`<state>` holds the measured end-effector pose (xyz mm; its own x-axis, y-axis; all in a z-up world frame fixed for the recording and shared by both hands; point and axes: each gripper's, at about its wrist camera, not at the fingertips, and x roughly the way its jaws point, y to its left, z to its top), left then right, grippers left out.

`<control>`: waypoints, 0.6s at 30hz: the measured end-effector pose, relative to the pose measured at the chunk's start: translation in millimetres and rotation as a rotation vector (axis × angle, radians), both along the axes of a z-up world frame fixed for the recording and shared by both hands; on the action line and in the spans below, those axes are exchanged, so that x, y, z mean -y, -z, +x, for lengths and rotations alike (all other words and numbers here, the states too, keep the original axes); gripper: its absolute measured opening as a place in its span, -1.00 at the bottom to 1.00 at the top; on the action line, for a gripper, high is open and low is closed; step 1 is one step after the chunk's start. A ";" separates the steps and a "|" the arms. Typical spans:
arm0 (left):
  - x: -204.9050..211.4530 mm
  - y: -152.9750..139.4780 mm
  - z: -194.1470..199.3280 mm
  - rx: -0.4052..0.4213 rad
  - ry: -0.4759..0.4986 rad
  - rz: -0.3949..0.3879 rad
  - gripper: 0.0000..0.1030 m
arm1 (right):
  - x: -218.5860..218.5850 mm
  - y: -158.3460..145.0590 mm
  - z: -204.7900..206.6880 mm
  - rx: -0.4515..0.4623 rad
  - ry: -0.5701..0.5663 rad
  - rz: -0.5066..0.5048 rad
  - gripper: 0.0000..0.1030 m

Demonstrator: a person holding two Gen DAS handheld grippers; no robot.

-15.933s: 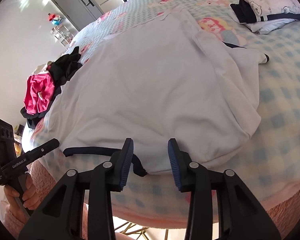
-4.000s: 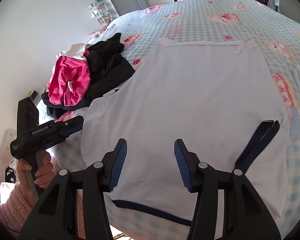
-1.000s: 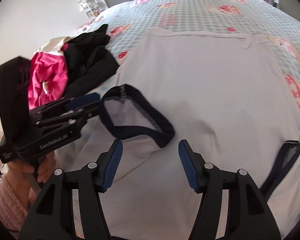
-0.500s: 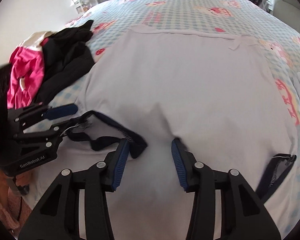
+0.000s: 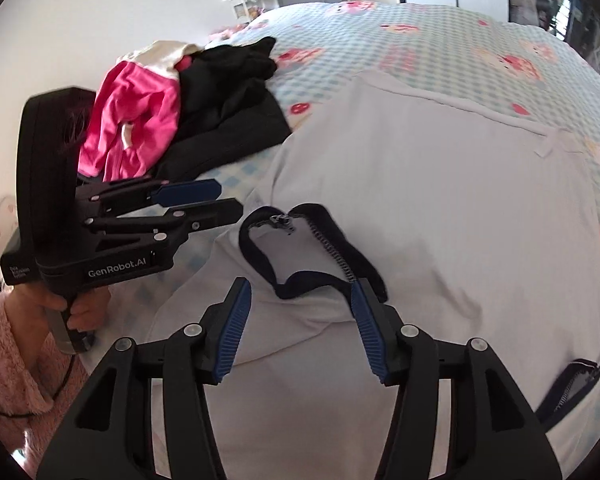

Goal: Fold clothes

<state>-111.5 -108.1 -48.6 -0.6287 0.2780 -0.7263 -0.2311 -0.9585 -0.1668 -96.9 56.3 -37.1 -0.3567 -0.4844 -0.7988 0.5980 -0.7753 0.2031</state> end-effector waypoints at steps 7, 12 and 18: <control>-1.0 7.7 -0.8 0.025 0.004 0.035 -0.23 | 11.5 14.4 -13.7 0.001 -0.044 -0.005 0.04; -5.8 16.8 -5.0 0.049 0.000 0.014 -0.24 | 2.1 19.9 -24.4 -0.008 0.020 0.048 -0.51; -5.1 4.2 -11.0 0.001 0.072 0.060 -0.25 | -21.1 22.7 -26.4 0.042 0.117 0.050 -0.79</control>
